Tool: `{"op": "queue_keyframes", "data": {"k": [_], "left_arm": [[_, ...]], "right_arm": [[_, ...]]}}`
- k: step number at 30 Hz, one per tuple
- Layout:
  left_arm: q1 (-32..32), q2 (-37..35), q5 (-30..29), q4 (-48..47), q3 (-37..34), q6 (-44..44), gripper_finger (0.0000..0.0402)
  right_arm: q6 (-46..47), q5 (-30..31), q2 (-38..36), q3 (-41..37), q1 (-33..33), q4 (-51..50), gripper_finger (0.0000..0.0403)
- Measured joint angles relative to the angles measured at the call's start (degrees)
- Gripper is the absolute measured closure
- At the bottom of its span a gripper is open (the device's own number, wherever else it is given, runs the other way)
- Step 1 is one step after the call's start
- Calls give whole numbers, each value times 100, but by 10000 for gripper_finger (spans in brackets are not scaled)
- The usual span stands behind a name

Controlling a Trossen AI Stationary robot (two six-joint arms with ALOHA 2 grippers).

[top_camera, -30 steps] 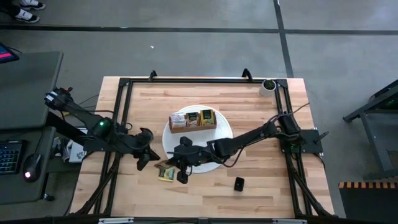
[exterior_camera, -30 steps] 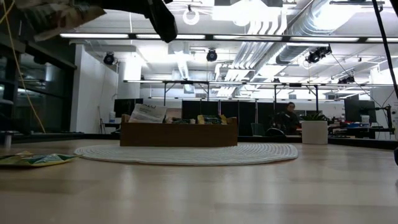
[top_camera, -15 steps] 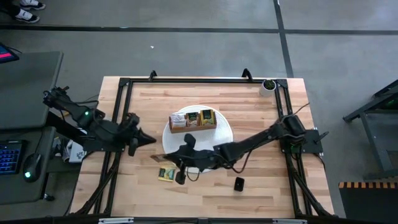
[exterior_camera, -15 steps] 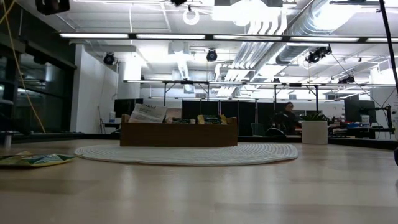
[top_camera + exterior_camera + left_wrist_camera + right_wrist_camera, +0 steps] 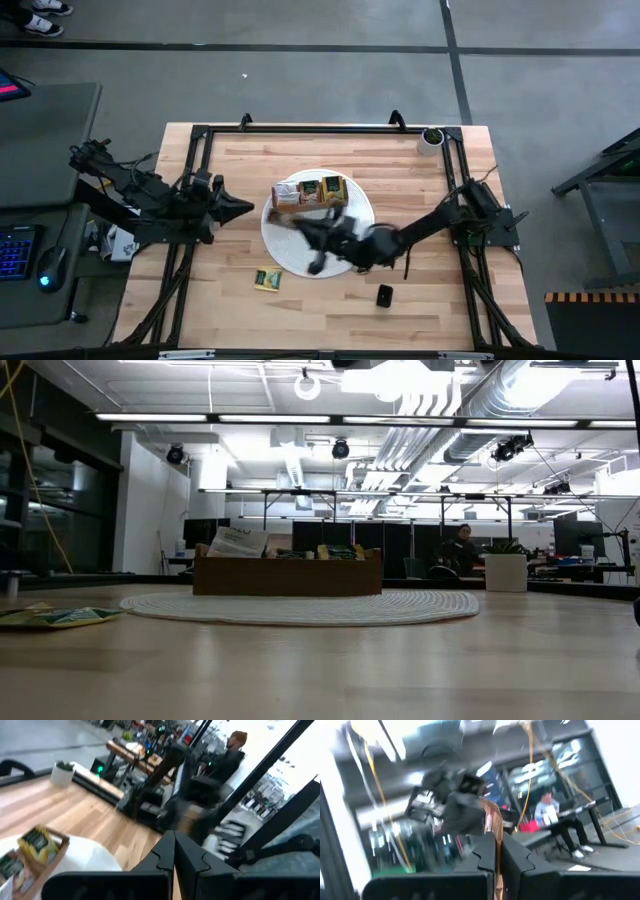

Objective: Pick & Place Tea
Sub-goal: Put the brown tea bag into the middle section of the wooden organizer

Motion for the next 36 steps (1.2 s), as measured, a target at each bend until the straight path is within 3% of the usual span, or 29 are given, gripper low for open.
{"op": "queue_keyframes", "data": {"k": [3, 6, 10, 16, 23, 30, 36], "left_arm": [[2, 21, -103, 233, 0, 239, 401], [2, 210, -332, 578, 2, 587, 401], [4, 696, -896, 1331, -7, 1085, 401], [158, 1352, -1049, 2108, -4, 1339, 390], [157, 1412, -1032, 2352, -7, 1351, 327], [153, 1412, -644, 2400, -7, 1310, 246], [153, 1441, -312, 2371, -7, 1297, 219]], "right_arm": [[-153, 79, 10, -928, 62, 1866, 400], [-246, 309, -140, -1316, 140, 1933, 400], [-539, -5, -143, -1082, 78, 1935, 400], [-864, -246, -185, -882, -77, 1942, 400], [-877, -251, -199, -882, -60, 1950, 400], [-759, -249, -199, -882, -62, 1948, 400], [-643, -333, -199, -882, -63, 1948, 400]]}}
